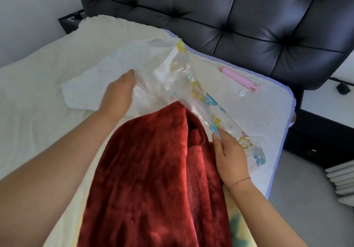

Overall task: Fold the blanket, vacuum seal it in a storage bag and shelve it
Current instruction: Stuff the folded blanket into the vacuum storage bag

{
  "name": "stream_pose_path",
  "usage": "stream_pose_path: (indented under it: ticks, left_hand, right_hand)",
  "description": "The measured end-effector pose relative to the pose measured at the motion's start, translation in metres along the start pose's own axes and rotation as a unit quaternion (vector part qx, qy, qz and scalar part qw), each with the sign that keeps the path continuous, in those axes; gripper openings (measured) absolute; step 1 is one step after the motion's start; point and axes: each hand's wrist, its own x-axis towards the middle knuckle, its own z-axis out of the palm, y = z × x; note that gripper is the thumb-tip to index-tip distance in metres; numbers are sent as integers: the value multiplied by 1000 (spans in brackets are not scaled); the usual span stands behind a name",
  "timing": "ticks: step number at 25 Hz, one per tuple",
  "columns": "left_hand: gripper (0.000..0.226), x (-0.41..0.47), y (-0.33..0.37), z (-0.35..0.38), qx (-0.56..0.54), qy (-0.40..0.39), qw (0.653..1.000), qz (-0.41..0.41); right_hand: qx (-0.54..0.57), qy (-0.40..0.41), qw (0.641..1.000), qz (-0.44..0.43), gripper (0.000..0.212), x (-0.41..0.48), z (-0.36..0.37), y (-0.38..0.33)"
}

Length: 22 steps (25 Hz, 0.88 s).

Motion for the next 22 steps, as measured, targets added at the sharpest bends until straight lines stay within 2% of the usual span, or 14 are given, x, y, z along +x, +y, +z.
stream_pose_path:
  ticks: [4, 6, 7, 9, 11, 14, 17, 19, 20, 22]
  left_hand:
    - [5, -62, -55, -24, 45, -47, 997, -31]
    - [8, -106, -62, -27, 52, -47, 997, -32]
    - [17, -127, -59, -28, 50, -41, 997, -29]
    - [31, -160, -45, -27, 30, -13, 999, 6]
    - [31, -173, -26, -28, -26, 30, 999, 31]
    - [32, -169, -2, -42, -90, 58, 994, 38]
    - [18, -169, 9, -49, -91, 58, 988, 109]
    - [9, -175, 4, -50, -79, 45, 986, 138]
    - [13, -179, 1, -50, -68, 39, 986, 147]
    - [34, -182, -5, -46, -40, 17, 985, 166]
  right_hand:
    - [6, -52, 997, -51, 43, -5, -13, 23]
    - [5, -82, 994, -71, 47, -11, -27, 31]
    - [-2, -96, 993, -75, 48, -13, -35, 34]
    - [-20, -117, 991, -66, 46, -16, -53, 37]
    - [-41, -113, 992, -47, 39, -17, -72, 33]
    - [-39, -100, 993, -42, 47, -19, -88, 21]
    - [-58, -123, 988, -67, 48, -31, -85, 20]
    - [-85, -148, 984, -55, 57, -44, -86, 34]
    - [-112, -152, 981, -48, 62, -48, -87, 44]
    - [-191, -138, 971, -28, 49, -51, -90, 62]
